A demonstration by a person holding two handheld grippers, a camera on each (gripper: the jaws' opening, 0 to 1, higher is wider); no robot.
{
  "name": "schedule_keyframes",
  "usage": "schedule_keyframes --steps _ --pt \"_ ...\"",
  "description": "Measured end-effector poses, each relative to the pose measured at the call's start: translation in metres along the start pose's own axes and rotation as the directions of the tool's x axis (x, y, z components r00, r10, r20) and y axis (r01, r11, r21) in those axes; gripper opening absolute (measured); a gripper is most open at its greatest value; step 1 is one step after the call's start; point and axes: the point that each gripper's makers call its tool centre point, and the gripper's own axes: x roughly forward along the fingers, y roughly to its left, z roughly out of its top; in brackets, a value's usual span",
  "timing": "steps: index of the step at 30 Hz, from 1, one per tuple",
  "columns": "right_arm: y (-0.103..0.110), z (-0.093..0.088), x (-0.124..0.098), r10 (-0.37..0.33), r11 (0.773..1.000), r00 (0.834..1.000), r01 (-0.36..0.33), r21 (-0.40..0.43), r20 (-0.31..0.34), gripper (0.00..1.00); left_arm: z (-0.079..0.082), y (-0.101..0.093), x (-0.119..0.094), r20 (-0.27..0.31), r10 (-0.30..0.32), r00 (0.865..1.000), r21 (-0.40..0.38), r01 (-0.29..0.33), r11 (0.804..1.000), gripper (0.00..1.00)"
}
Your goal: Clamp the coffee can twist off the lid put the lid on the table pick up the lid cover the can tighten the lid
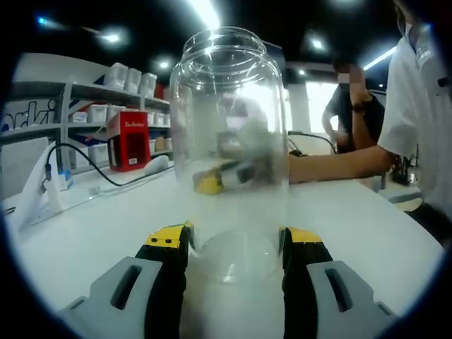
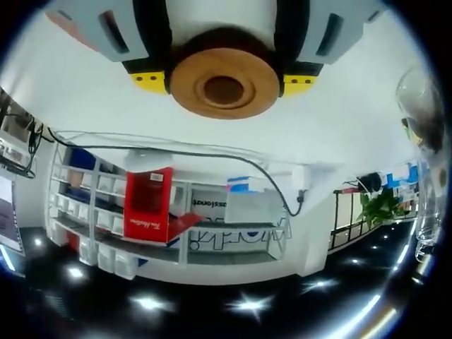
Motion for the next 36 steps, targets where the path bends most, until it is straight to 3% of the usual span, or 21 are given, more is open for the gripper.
schedule_keyframes --steps 10,17,36 --pt "-0.003 0.004 -0.004 -0.009 0.999 1.0 0.01 -0.052 0.017 0.53 -0.001 0.003 0.0 -0.002 0.0 1.0 0.003 0.0 1.0 0.45" --pt "-0.004 0.004 -0.005 0.0 1.0 1.0 0.0 -0.009 0.009 0.53 0.0 -0.001 0.001 -0.003 -0.001 1.0 0.004 0.001 1.0 0.45" --pt "-0.012 0.014 -0.002 -0.007 1.0 0.999 0.008 -0.029 0.042 0.53 0.0 -0.003 0.0 -0.007 -0.002 1.0 0.008 0.002 1.0 0.45"
